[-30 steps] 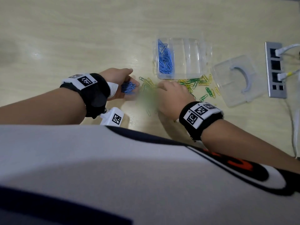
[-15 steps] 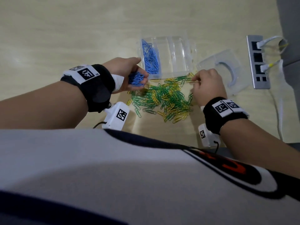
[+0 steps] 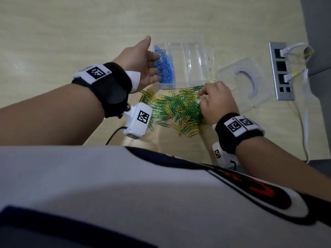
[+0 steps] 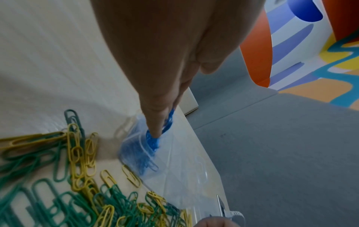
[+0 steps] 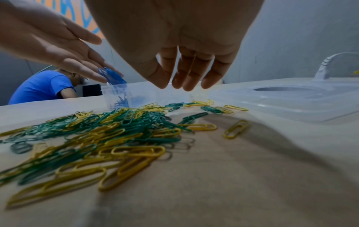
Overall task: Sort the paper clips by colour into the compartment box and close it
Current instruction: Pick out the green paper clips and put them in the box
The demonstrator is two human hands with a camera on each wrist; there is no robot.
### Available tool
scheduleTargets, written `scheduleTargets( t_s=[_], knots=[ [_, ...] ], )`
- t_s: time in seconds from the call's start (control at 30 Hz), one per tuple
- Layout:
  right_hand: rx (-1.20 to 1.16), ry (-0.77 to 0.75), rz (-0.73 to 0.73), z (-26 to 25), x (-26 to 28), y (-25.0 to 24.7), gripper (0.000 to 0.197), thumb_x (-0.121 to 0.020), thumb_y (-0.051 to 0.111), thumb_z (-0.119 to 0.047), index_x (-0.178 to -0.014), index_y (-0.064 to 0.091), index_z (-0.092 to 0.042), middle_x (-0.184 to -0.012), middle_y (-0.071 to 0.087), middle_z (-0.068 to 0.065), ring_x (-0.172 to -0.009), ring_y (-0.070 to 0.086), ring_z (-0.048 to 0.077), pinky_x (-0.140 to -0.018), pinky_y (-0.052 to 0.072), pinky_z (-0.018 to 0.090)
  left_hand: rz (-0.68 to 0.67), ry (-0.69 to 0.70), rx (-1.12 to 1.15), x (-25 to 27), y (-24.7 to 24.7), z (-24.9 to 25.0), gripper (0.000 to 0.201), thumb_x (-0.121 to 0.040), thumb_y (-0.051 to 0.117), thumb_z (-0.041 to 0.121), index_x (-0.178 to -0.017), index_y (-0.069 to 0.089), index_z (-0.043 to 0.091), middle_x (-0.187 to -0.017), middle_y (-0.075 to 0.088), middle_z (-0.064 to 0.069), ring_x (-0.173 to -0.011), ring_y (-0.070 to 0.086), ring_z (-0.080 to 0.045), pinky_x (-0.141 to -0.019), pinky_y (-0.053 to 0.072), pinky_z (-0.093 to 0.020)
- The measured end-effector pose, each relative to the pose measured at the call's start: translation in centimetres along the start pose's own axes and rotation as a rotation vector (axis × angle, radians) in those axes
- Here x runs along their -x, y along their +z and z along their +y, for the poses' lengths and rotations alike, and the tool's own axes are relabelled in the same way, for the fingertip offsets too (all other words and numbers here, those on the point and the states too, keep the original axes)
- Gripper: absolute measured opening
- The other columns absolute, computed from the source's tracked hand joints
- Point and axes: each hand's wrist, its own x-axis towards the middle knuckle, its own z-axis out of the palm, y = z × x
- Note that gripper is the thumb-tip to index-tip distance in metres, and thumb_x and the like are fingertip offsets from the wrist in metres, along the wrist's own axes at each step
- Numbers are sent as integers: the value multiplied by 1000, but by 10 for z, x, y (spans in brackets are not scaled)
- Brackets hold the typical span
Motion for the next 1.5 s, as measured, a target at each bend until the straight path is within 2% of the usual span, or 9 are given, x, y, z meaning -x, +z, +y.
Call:
scheduleTargets(
  t_s=[0.13,0.27,0.43,0.6,0.9,1.03,1.2,1.37,1.5],
  knots=[
    [1,7,-3,2,1,0,19,-87,48,-13,-99,62,-16,-109,54,7,-103,49,26,-86,45,41,-49,28,-30,4,2,-2,63,-98,31,53,-138,45,6,-145,42,-11,-133,42,-25,-103,42,-44],
    [3,24,9,5,4,0,19,-86,49,-12,-100,62,-15,-110,54,8,-104,49,27,-86,44,40,-34,46,-102,10,-2,-7,39,-96,42,47,-106,67,18,-114,65,0,-106,64,-22,-88,52,-41],
    [7,34,-28,9,8,1,16,-89,51,-25,-99,61,-18,-102,55,1,-97,53,23,-81,48,39,-77,-20,-275,13,-7,-19,23,-96,45,36,-92,64,23,-85,65,6,-73,64,-12,-73,48,-30],
    [77,8,-255,1,18,6,60,-77,63,-62,-123,49,-25,-114,52,-5,-100,54,14,-85,50,37,-107,-117,-368,18,-10,-36,20,-97,45,30,-88,59,18,-74,60,4,-63,55,-11,-63,43,-27],
    [-15,9,-155,-13,9,11,27,-94,54,-26,-120,58,-17,-115,59,5,-101,57,22,-85,47,34,-118,-190,-435,27,-7,-55,24,-98,44,29,-83,60,18,-73,57,2,-65,53,-13,-65,42,-28],
    [-50,66,-62,-4,5,-2,27,-93,50,-25,-117,61,-20,-117,58,5,-99,58,24,-84,49,34,-124,-200,-431,28,-7,-56,21,-97,47,30,-88,61,18,-74,57,1,-66,53,-14,-68,42,-29],
    [30,158,-31,17,7,-10,25,-94,49,-21,-115,61,-16,-120,53,10,-104,54,29,-86,45,36,-102,-106,-403,26,-2,-52,21,-98,46,25,-117,56,25,-78,60,-1,-64,54,-15,-63,42,-28],
    [44,168,-82,23,8,-8,26,-94,49,-20,-116,62,-14,-120,53,11,-106,53,29,-89,45,37,-103,-6,-437,24,-3,-43,26,-96,49,22,-119,54,33,-90,63,-3,-67,57,-16,-65,46,-30],
    [30,30,-122,6,6,-3,23,-94,50,-23,-109,65,-15,-115,56,7,-101,56,24,-87,48,35,-60,-8,-423,22,-2,-38,19,-96,50,23,-113,58,23,-86,63,-3,-67,57,-16,-64,46,-30]
  ],
)
